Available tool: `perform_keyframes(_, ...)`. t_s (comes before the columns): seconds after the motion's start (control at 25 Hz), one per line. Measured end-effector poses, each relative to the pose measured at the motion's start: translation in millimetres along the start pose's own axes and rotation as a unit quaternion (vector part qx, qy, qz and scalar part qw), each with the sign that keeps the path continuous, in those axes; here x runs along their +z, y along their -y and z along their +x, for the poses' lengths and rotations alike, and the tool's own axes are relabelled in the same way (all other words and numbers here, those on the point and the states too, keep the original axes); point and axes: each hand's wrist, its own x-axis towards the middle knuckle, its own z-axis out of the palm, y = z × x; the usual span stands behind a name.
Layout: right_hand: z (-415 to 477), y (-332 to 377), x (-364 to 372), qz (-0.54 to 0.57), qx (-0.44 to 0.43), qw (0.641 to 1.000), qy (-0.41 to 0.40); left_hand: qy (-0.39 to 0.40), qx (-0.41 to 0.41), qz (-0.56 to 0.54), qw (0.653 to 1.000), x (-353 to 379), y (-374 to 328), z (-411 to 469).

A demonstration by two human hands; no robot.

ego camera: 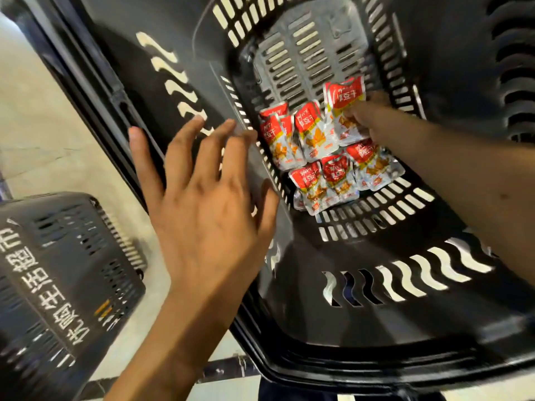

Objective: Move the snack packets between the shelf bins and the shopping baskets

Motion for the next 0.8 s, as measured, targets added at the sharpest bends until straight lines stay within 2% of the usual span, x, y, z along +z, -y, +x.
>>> perform_keyframes(0.12,-2,6,-15,-0.042,-0.028,0.999,-0.002,0.0,-0.003,-0.003,1.0,0,-1,1)
perform_keyframes(0.36,6,2,-22,-0.148,-0.044,0.987,0.052,-0.007,-0.006,-0.009,1.0,1,-1,-1)
perform_keyframes(0.56,3,-2,-2,-0.148,-0.035,0.988,-0.024,-0.002,-0.004,-0.011,1.0,0,-2,-2)
perform_keyframes(0.8,2,-9,16,-0.226,-0.044,0.972,-0.056,-0.002,-0.001,-0.02,1.0,0,-1,-2)
